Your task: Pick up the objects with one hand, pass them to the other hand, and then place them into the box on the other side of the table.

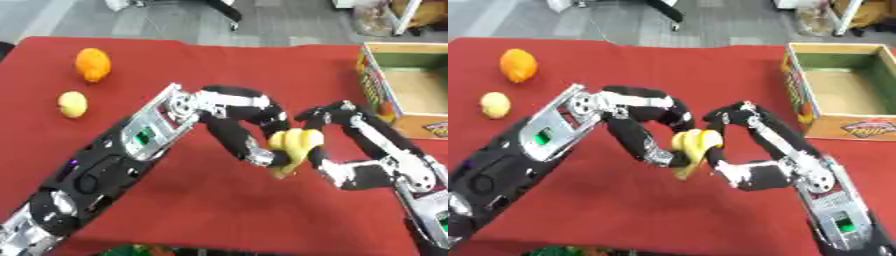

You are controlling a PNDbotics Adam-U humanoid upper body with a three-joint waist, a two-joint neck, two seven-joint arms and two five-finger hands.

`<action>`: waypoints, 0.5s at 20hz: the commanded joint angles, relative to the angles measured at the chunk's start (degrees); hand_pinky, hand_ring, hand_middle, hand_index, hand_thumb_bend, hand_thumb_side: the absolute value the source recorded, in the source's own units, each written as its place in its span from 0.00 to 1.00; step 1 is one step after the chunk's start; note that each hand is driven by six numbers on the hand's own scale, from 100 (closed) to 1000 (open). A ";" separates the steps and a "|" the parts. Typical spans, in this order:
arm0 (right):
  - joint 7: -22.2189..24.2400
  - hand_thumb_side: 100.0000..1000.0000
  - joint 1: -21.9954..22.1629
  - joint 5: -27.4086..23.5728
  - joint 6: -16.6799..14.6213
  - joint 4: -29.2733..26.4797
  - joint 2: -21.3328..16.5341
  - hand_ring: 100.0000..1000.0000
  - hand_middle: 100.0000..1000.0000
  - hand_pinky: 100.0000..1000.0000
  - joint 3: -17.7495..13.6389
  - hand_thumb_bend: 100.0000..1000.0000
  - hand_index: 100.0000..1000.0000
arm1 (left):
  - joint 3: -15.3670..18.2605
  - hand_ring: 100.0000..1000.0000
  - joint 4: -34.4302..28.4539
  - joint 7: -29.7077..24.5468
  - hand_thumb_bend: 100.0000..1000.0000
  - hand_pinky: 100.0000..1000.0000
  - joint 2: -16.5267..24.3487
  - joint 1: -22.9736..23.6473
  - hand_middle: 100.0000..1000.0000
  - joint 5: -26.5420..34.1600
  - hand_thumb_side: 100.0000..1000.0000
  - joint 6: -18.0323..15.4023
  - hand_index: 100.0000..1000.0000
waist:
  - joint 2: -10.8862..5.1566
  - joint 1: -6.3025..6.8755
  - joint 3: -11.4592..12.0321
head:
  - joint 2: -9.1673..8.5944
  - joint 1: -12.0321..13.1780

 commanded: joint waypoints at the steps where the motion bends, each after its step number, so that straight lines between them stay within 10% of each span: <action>1: -0.22 0.37 -0.65 -0.53 -0.17 -1.57 -0.24 0.45 0.26 0.73 -0.54 0.00 0.37 | 1.27 0.70 -0.86 -1.54 0.58 0.81 1.04 -0.90 0.65 0.87 0.44 -0.97 0.73 | -0.15 -0.73 -0.12 | 0.31 0.15; 10: 0.39 0.38 -0.59 -1.46 -0.61 -1.64 -0.18 0.46 0.26 0.74 -0.63 0.00 0.37 | 3.50 0.79 1.20 -7.00 0.77 0.87 0.46 -1.97 0.76 2.44 0.54 -5.89 0.82 | -0.18 -0.90 -0.24 | 0.31 0.32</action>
